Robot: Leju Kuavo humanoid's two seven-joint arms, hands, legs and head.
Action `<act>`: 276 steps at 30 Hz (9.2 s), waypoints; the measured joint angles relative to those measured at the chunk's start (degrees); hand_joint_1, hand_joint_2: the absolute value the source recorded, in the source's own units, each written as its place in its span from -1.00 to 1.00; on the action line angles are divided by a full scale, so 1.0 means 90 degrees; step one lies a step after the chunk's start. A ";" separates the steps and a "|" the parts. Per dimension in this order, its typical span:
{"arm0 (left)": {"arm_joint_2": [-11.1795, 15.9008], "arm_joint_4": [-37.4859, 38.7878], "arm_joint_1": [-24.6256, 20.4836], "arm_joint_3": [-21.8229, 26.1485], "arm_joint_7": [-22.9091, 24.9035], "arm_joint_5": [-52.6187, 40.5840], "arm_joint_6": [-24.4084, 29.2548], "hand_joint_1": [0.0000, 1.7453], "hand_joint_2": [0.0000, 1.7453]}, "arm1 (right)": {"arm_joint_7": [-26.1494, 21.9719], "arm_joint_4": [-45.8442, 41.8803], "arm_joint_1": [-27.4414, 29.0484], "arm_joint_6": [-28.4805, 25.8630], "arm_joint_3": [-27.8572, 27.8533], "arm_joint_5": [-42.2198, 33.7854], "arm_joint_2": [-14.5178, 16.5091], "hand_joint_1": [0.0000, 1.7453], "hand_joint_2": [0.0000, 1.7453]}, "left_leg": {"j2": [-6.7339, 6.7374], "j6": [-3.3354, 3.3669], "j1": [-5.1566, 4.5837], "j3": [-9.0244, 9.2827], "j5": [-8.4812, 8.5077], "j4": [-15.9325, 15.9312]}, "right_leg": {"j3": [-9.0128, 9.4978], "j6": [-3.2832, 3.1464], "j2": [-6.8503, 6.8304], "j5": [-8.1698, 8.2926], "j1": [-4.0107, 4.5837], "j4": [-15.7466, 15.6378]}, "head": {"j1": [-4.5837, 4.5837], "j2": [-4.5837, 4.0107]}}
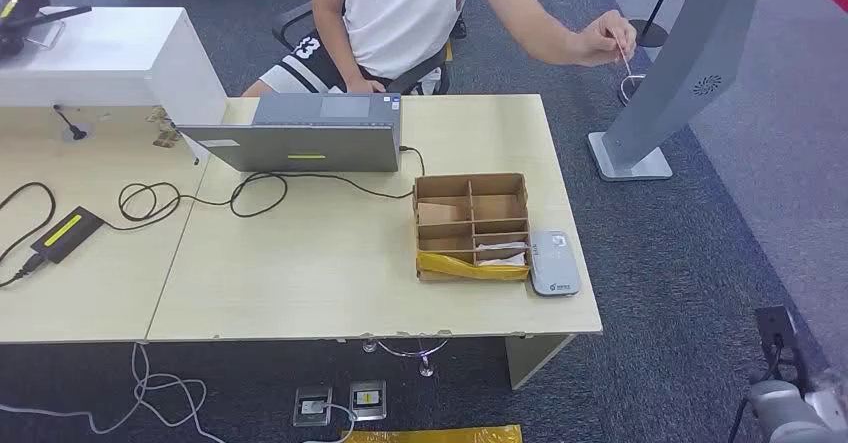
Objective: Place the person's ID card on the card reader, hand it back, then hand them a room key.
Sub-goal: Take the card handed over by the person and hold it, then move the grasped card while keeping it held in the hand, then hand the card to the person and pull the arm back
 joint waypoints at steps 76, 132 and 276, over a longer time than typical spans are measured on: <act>0.0095 0.0034 -0.0255 -0.0814 0.0100 -0.0097 -0.0098 -1.00 1.00 | 0.1883 -0.7726 -0.1779 0.1726 1.2560 -0.3928 0.0347 -1.00 1.00 | -0.0074 0.0022 -0.0034 -0.0126 -0.0006 -0.0003 | -0.0014 0.0020 -0.0069 -0.0054 -0.0037 0.0052 | 0.0046 -0.0001; 0.0070 -0.0012 -0.0072 -0.0850 -0.0408 0.0632 0.0216 -1.00 1.00 | 0.0755 -0.8555 -0.0166 -0.0440 1.1967 -0.5508 0.0450 1.00 1.00 | -0.0060 0.0006 -0.0031 -0.0006 0.0005 0.0000 | -0.0018 0.0007 -0.0060 -0.0040 -0.0032 0.0050 | 0.0045 -0.0001; 0.0070 -0.0219 -0.0230 -0.1007 -0.0370 0.0470 0.0214 -1.00 1.00 | 0.1539 -0.7462 -0.0909 0.1905 1.0681 -0.4016 0.0349 1.00 1.00 | -0.0045 -0.0001 -0.0027 -0.0004 0.0000 0.0000 | -0.0012 0.0005 -0.0034 -0.0035 -0.0029 0.0050 | 0.0045 0.0000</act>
